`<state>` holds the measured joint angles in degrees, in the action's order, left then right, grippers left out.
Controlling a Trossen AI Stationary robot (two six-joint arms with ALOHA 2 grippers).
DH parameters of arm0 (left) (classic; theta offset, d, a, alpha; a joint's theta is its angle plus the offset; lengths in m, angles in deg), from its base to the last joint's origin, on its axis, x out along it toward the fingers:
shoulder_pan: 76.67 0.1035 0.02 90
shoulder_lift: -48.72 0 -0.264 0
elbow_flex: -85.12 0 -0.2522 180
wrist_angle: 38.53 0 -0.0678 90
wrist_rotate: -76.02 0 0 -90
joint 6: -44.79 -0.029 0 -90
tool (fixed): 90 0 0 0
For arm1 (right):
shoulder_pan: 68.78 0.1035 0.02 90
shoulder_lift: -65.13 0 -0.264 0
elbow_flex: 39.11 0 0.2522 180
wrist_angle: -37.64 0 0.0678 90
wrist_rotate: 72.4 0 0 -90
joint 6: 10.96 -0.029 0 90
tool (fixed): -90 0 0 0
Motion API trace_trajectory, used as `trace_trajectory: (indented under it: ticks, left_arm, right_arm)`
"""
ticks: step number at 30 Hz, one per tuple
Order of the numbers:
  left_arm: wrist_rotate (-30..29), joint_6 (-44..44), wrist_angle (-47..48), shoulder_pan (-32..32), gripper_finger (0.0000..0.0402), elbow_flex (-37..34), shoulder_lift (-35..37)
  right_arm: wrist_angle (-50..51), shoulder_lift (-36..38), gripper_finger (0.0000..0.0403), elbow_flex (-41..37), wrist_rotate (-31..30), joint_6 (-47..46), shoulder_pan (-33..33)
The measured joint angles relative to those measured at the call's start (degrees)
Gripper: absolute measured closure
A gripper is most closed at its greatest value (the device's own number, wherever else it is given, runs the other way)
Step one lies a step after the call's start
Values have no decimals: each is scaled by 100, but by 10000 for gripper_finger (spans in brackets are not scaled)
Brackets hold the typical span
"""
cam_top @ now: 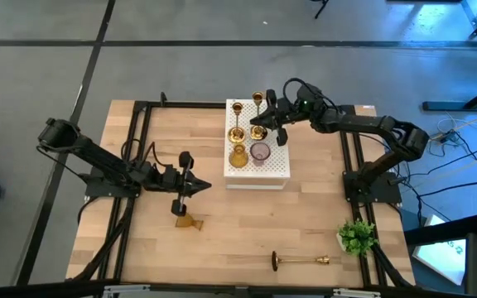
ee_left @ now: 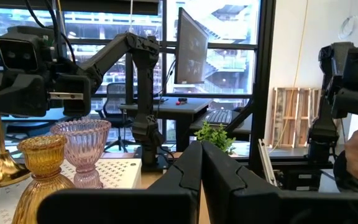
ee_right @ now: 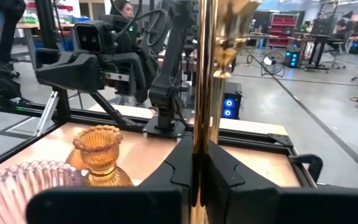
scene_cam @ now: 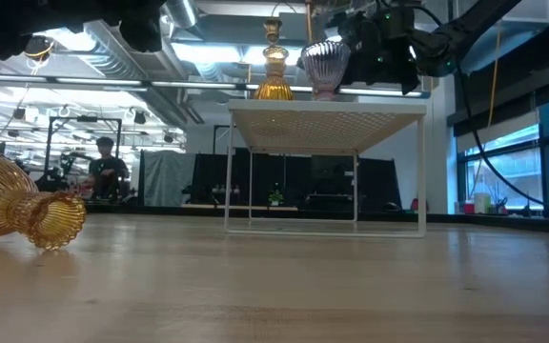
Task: Pick & Place candle stick holders
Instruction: Put the top gold candle holder on the shelf
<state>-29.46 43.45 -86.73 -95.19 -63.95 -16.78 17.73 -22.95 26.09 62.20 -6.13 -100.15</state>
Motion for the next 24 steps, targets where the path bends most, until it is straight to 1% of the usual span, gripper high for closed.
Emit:
trace_trajectory:
  ticks: [7, 13, 24]
  left_arm:
    - [0, -33, 2, 0, 400, 0, 0]
    - [0, -33, 0, 0, 400, 0, 0]
    - [0, -35, 2, 0, 400, -2, 0]
  right_arm:
    - [21, -152, 387, 0, 40, 50, 1]
    - [-190, -376, 386, 0, 45, 73, 4]
    - [-258, -385, 387, 0, 63, 23, 4]
